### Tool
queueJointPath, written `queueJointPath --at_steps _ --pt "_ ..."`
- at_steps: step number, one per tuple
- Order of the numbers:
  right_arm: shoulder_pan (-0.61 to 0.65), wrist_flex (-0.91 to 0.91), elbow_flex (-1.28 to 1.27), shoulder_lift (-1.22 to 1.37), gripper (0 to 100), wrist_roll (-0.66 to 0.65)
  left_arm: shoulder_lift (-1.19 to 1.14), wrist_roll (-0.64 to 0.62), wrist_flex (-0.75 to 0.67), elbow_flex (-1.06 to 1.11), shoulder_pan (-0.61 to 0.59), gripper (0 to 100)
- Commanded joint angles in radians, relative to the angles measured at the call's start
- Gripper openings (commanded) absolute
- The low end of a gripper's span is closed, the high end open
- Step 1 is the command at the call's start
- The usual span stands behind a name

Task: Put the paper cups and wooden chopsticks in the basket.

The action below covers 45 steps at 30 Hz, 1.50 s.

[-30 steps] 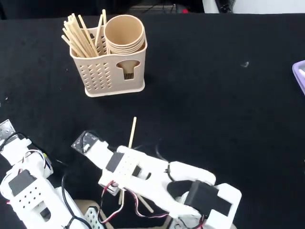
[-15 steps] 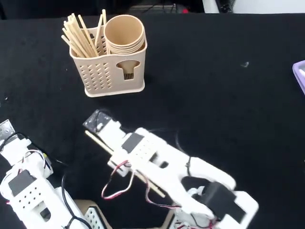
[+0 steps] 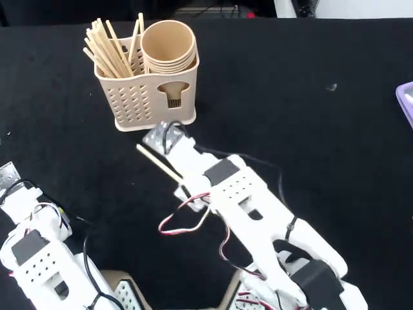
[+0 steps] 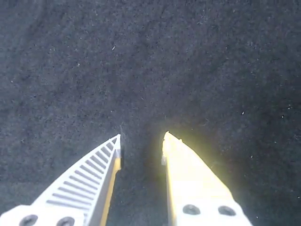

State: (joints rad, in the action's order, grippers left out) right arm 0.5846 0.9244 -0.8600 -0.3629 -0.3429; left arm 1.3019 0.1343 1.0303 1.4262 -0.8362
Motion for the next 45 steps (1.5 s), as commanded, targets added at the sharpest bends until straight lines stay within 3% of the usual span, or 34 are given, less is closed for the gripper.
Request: queueJointPath --at_steps 1,5,11,13,26,32,35,39,45 --pt "-0.049 -0.084 -0.061 0.041 1.5 -0.112 0.011 -0.002 0.003 -0.005 -0.004 15" --pt "-0.094 -0.101 -0.074 0.111 2.1 -0.132 0.011 -0.002 0.003 -0.005 -0.004 15" --pt "-0.095 -0.071 -0.074 0.136 20.2 -0.132 0.011 -0.002 0.003 -0.007 -0.004 15" --pt "-0.095 -0.075 -0.073 0.142 21.4 -0.133 0.011 -0.002 0.003 -0.007 -0.002 15" --pt "-0.018 -0.176 -0.053 0.205 20.8 -0.130 0.011 -0.002 0.002 -0.007 -0.007 15" --pt "-0.015 -0.089 0.051 0.309 18.3 -0.117 0.011 -0.002 0.002 -0.008 -0.008 15" --pt "-0.015 -0.049 0.099 0.346 1.3 -0.109 0.011 -0.002 0.002 -0.008 -0.008 15" --pt "-0.029 0.009 0.142 0.317 1.1 -0.041 0.011 -0.002 0.003 -0.008 -0.008 15" --pt "-0.063 0.169 0.294 0.047 1.0 -0.041 0.011 -0.002 0.003 -0.008 -0.008 15"
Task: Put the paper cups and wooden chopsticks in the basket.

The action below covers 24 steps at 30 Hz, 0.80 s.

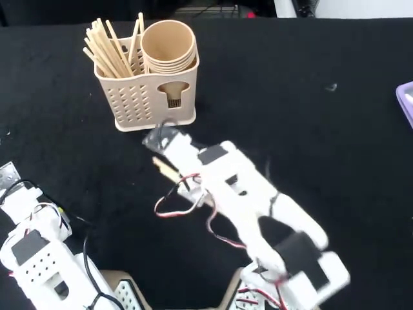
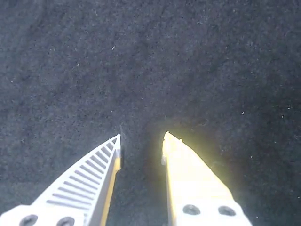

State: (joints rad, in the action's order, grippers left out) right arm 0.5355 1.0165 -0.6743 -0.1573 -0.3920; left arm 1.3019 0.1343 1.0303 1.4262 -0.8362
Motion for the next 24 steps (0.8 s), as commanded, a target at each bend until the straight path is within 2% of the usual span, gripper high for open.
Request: queueJointPath --at_steps 1,4,9,13,18,24 --pt "-0.011 0.106 0.145 -0.200 1.0 0.008 0.011 -0.002 0.003 -0.008 -0.007 15" --pt "-0.009 0.149 0.262 -0.300 1.0 0.021 0.011 -0.002 0.003 -0.008 -0.004 15" --pt "-0.006 0.146 0.499 -0.334 1.1 0.153 0.011 -0.002 0.003 -0.007 -0.004 15" --pt "0.068 0.078 0.687 -0.334 1.1 0.226 0.011 -0.002 0.003 -0.007 -0.004 15" --pt "0.126 -0.295 0.736 -0.309 1.1 0.308 0.011 -0.002 0.003 -0.007 -0.002 15" --pt "0.124 -0.712 0.756 -0.114 1.1 0.311 0.011 -0.002 0.003 -0.005 -0.002 15"
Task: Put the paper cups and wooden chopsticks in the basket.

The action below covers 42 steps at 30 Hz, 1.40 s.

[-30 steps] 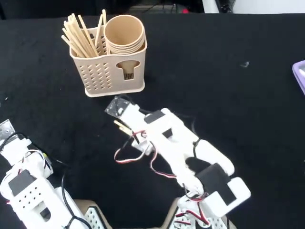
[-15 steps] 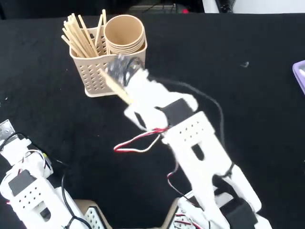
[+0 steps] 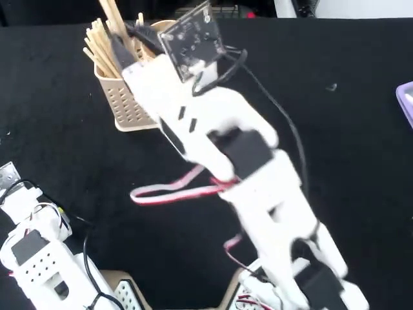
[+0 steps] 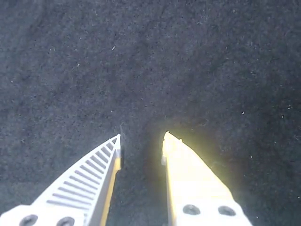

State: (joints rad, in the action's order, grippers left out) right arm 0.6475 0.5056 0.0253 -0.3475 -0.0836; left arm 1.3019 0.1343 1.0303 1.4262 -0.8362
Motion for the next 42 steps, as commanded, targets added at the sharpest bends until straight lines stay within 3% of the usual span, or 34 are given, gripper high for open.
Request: queueJointPath --at_steps 1,13,20,22,26,28,33,38,42 --pt "0.012 -0.247 0.068 0.117 1.1 0.003 0.011 -0.002 0.003 -0.005 -0.002 15" --pt "-0.095 -0.304 0.433 0.601 1.1 0.008 0.011 0.000 -0.002 0.007 -0.002 15" --pt "-0.074 -0.187 0.456 0.700 1.2 0.003 0.011 0.000 -0.002 0.005 -0.001 15" --pt "-0.069 -0.120 0.470 0.700 2.8 0.006 0.011 0.000 -0.002 0.005 -0.001 15" --pt "-0.071 0.026 0.536 0.700 17.1 0.015 0.011 0.000 -0.002 0.004 0.001 15" --pt "-0.072 0.098 0.590 0.700 19.4 0.077 0.011 0.000 -0.002 0.007 0.021 15" --pt "-0.072 0.295 0.845 0.687 19.4 0.153 0.011 0.000 -0.002 0.008 0.036 15" --pt "-0.072 0.640 1.176 0.615 18.8 0.150 0.011 0.002 0.005 0.004 0.027 15" --pt "-0.094 0.954 1.386 0.575 1.3 0.137 0.012 0.000 0.054 -0.024 0.035 15"
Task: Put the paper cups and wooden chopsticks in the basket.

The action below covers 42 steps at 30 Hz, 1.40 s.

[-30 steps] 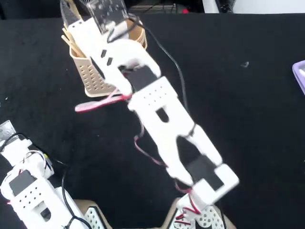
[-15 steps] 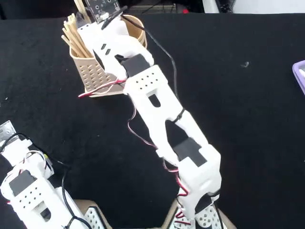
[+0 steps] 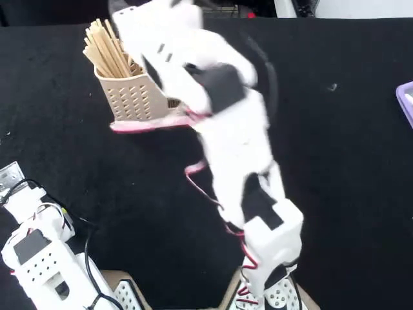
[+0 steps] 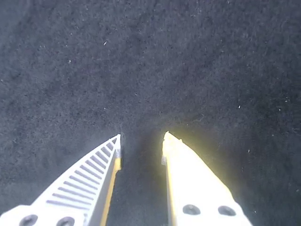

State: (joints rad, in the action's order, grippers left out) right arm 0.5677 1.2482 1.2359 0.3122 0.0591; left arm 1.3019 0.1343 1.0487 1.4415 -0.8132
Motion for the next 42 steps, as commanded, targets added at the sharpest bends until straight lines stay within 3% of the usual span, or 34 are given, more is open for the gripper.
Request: queueJointPath --at_steps 1,6,9,16,18,21,29,35,42 --pt "-0.026 0.275 0.208 -0.088 1.1 -0.032 0.012 0.000 0.043 -0.048 0.012 14" --pt "-0.091 0.525 0.397 -0.102 1.1 -0.068 0.018 0.000 0.049 -0.064 0.015 3" --pt "-0.172 0.519 0.435 -0.170 1.1 -0.068 0.083 0.000 0.064 -0.051 0.015 3" --pt "-0.336 0.520 0.206 -0.492 1.1 -0.068 0.457 0.005 0.199 0.038 0.045 3" --pt "-0.354 0.520 0.056 -0.610 1.1 -0.068 0.551 0.008 0.239 0.081 0.117 3" --pt "-0.354 0.519 -0.243 -0.809 1.1 -0.069 0.491 0.008 0.221 0.085 0.193 3" --pt "-0.356 0.446 -1.277 -1.334 1.1 -0.071 0.522 0.009 0.172 0.240 0.449 3" --pt "-0.358 0.178 -2.020 -1.719 1.2 -0.063 0.523 0.008 0.190 0.257 0.535 3" --pt "-0.356 0.130 -2.457 -2.212 1.2 -0.061 0.525 0.000 0.226 0.257 0.558 3"
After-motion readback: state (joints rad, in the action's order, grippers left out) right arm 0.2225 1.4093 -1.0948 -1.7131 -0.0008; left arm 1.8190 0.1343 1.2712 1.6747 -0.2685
